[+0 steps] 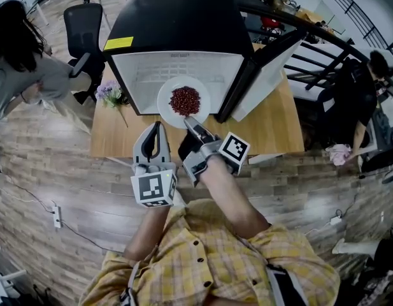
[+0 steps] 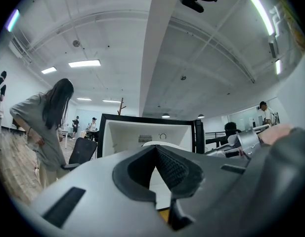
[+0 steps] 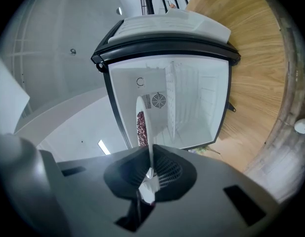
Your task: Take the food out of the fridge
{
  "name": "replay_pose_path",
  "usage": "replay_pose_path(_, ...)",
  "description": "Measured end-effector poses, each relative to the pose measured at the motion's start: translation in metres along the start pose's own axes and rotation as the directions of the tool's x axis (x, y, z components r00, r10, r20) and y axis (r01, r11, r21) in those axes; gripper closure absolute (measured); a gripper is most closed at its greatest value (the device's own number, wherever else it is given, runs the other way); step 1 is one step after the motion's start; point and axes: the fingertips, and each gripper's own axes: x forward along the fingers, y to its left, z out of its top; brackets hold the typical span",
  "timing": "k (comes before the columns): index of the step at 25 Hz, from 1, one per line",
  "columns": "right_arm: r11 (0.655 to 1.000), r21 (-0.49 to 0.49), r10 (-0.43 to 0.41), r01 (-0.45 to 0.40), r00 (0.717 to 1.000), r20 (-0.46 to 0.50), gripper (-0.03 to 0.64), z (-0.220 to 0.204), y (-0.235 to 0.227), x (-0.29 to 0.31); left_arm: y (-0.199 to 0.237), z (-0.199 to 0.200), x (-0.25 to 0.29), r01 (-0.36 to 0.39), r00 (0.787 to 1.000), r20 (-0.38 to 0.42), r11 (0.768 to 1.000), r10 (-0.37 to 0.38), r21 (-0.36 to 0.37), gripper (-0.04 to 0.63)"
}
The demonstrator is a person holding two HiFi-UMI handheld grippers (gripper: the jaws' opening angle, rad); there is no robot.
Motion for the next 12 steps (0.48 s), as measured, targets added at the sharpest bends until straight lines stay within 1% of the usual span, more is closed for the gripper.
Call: replay_pose_path(12, 1.0, -0.019, 0.003, -0.004, 1.0, -0.011, 0.597, -0.009, 0.001, -0.019, -0.007, -0.001, -0.012, -0.016, 1.0, -0.001, 1.0, 0.016, 0.008, 0.588)
